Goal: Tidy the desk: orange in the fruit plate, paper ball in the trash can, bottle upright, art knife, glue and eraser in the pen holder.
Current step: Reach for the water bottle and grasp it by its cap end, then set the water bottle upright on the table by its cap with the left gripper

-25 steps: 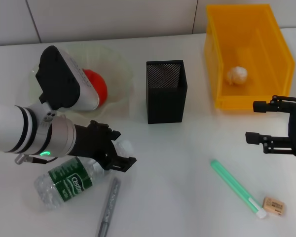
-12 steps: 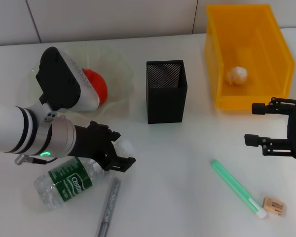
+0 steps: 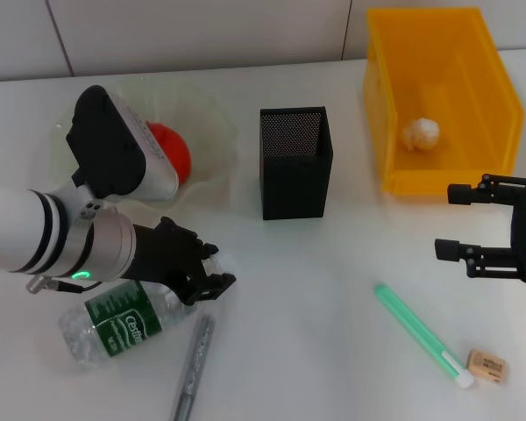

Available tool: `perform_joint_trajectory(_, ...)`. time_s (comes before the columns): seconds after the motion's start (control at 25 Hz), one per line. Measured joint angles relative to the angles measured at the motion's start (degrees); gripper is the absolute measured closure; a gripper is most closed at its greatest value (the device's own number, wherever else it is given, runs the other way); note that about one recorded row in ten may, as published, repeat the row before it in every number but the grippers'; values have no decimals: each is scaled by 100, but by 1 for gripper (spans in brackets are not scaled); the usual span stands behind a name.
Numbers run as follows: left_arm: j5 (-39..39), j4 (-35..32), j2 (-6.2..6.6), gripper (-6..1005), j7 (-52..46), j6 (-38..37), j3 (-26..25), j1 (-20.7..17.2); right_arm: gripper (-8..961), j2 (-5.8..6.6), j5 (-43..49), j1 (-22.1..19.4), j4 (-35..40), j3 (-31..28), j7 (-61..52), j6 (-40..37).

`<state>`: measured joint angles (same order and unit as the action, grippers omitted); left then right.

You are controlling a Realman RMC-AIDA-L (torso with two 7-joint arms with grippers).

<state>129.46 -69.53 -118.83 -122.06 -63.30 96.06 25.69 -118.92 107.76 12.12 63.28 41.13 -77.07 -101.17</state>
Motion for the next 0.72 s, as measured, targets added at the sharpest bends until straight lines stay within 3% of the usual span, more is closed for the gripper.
perform_joint_trajectory(0.2, 44, 1, 0, 555, -72, -2, 8, 28, 215, 0, -1, 3, 0, 0, 0, 0)
perform_joint_trajectory(0.72, 104, -209, 1, 560, -76, 10, -34, 4, 215, 0, -8, 10, -1, 0, 0, 19)
